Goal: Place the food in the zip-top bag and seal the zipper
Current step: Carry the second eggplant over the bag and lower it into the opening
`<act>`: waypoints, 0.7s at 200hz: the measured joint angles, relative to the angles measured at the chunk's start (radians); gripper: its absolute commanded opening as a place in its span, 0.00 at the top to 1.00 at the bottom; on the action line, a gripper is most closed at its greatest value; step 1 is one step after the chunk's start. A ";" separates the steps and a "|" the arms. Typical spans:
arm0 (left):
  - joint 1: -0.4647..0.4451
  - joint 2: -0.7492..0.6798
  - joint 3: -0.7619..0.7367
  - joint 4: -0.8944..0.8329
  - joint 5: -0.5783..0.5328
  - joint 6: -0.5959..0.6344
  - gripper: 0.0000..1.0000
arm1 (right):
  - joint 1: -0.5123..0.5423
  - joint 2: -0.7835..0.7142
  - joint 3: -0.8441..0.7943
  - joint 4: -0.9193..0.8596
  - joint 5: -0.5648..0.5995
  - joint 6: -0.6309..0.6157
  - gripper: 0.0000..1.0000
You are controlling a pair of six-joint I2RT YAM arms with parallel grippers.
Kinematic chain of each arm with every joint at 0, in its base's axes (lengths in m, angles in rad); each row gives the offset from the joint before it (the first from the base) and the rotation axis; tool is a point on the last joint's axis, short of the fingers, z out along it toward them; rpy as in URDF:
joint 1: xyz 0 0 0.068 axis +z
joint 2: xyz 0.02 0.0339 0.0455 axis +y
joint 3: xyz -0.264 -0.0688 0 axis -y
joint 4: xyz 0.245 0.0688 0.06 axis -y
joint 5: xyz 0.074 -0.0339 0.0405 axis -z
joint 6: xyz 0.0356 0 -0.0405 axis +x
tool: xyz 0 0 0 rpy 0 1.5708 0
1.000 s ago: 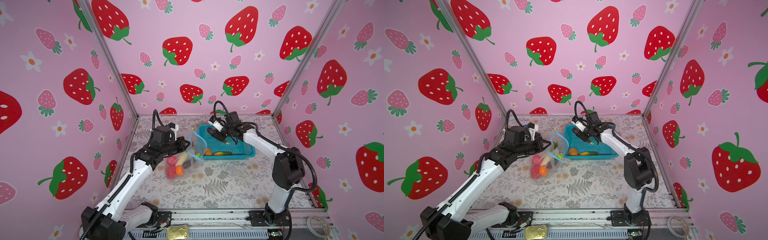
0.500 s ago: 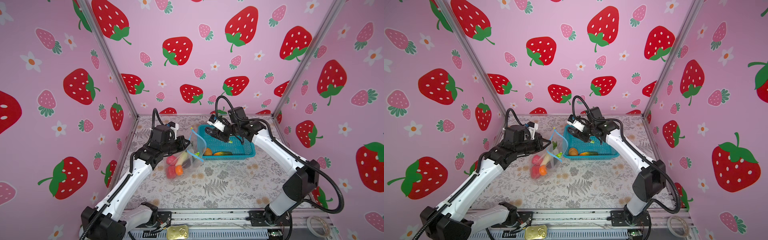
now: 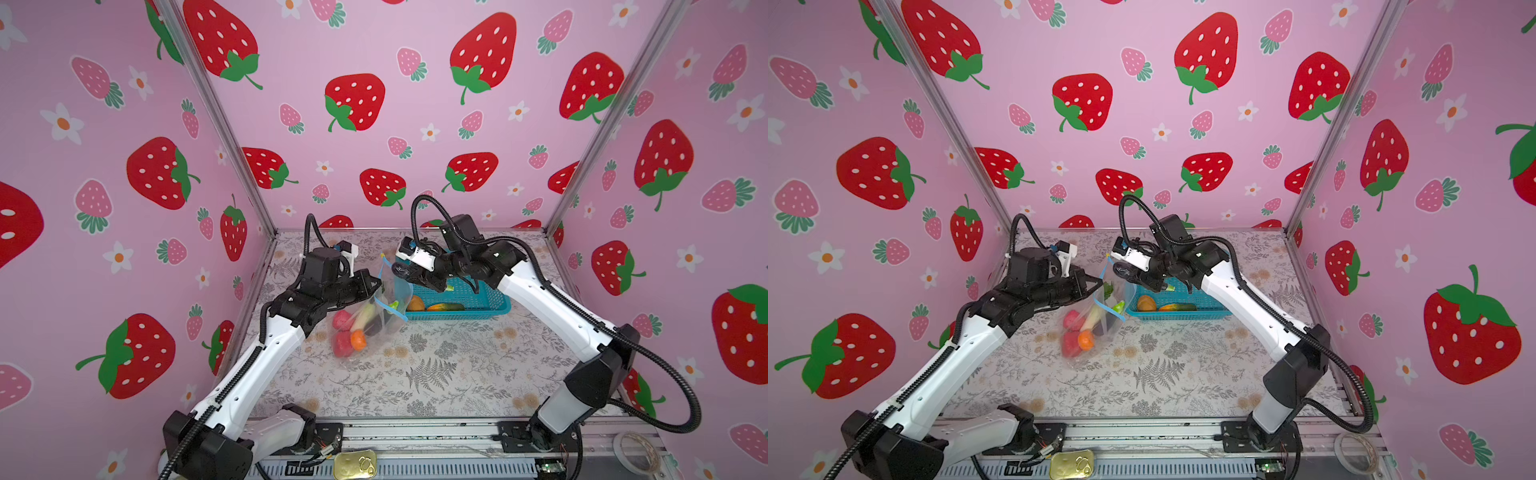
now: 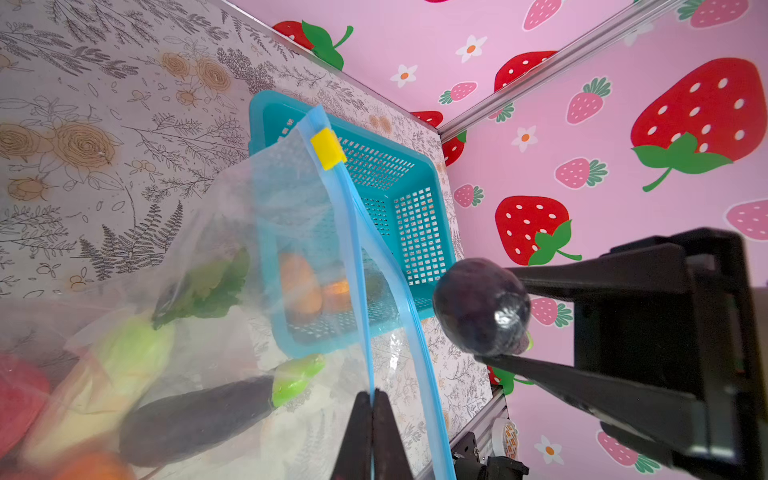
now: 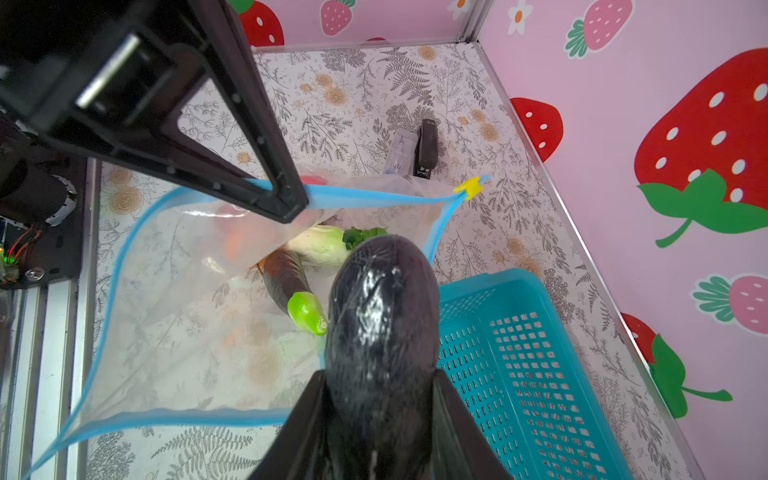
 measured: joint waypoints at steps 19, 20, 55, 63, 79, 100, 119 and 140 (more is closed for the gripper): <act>0.000 0.000 0.000 0.000 0.000 0.000 1.00 | 0.014 0.002 0.018 -0.017 0.007 -0.002 0.88; 0.000 0.000 0.000 0.000 0.000 0.000 1.00 | 0.015 0.002 0.019 -0.018 0.007 -0.002 0.88; 0.000 0.000 0.000 0.000 0.000 0.000 1.00 | 0.029 0.019 0.031 -0.044 0.013 -0.002 0.88; 0.000 0.000 0.000 0.000 0.000 0.000 1.00 | 0.033 0.026 0.032 -0.049 0.014 -0.002 0.88; 0.000 -0.001 0.000 0.000 0.000 0.000 1.00 | 0.036 0.039 0.034 -0.059 0.014 -0.001 0.88; 0.000 -0.002 0.000 0.000 0.000 0.000 1.00 | 0.042 0.058 0.040 -0.070 0.016 0.000 0.88; 0.000 -0.003 0.000 0.000 0.000 0.000 1.00 | 0.050 0.072 0.051 -0.082 0.018 0.001 0.87; 0.000 -0.008 0.000 0.000 0.000 0.000 1.00 | 0.060 0.077 0.059 -0.096 0.022 0.003 0.86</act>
